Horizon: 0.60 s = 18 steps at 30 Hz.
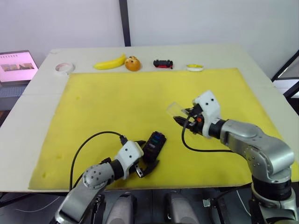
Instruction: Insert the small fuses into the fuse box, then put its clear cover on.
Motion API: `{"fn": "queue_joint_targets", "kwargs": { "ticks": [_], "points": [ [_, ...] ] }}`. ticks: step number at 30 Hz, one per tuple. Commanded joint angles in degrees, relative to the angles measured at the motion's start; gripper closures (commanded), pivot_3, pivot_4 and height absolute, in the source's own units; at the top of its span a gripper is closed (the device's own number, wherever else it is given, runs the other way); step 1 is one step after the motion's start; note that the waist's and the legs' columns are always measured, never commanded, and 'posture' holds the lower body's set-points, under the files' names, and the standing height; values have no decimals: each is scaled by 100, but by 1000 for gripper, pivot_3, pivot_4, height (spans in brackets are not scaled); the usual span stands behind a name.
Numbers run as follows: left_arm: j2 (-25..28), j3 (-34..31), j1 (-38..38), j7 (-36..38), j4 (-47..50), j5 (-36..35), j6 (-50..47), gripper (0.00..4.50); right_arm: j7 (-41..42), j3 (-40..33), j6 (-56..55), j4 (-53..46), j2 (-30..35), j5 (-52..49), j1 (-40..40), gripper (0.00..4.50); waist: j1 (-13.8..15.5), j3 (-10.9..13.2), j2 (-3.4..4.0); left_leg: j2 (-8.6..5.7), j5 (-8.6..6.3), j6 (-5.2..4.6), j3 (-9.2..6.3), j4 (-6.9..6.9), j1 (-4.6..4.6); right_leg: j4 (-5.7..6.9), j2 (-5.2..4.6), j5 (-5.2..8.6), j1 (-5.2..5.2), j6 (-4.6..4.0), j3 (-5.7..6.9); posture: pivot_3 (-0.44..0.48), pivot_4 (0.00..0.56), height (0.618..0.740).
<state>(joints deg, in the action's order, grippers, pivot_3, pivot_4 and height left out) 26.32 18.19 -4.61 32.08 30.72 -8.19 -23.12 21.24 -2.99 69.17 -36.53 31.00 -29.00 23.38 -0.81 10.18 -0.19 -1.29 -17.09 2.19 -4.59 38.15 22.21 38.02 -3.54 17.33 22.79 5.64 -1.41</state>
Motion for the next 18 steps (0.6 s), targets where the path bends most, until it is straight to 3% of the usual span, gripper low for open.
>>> {"fn": "queue_joint_targets", "kwargs": {
  "ticks": [1,2,12,18],
  "points": [
    [108,-166,-24,60,-261,21,7,1360,-61,-169,-89,-378,23,-46,-15,2792,1,0,0,0,0,0,0,0,0,0,0,0,0,0,0,0,150,740],
    [99,-173,31,64,-323,28,8,1756,-74,-194,-77,-396,30,-51,-38,2792,1,0,0,0,0,0,0,0,0,0,0,0,0,0,0,0,150,740],
    [127,-345,346,367,-726,-167,247,1756,-78,-319,-48,-506,129,-107,-174,2792,7,-1,2,0,0,0,-1,0,-3,0,-1,0,-3,0,0,0,150,740],
    [510,-309,1007,1475,-1343,-533,597,1920,560,-507,-348,-579,528,-436,-307,2792,7,-2,3,-2,0,0,-1,1,-5,2,1,0,-4,0,2,0,150,740]
  ]
}}
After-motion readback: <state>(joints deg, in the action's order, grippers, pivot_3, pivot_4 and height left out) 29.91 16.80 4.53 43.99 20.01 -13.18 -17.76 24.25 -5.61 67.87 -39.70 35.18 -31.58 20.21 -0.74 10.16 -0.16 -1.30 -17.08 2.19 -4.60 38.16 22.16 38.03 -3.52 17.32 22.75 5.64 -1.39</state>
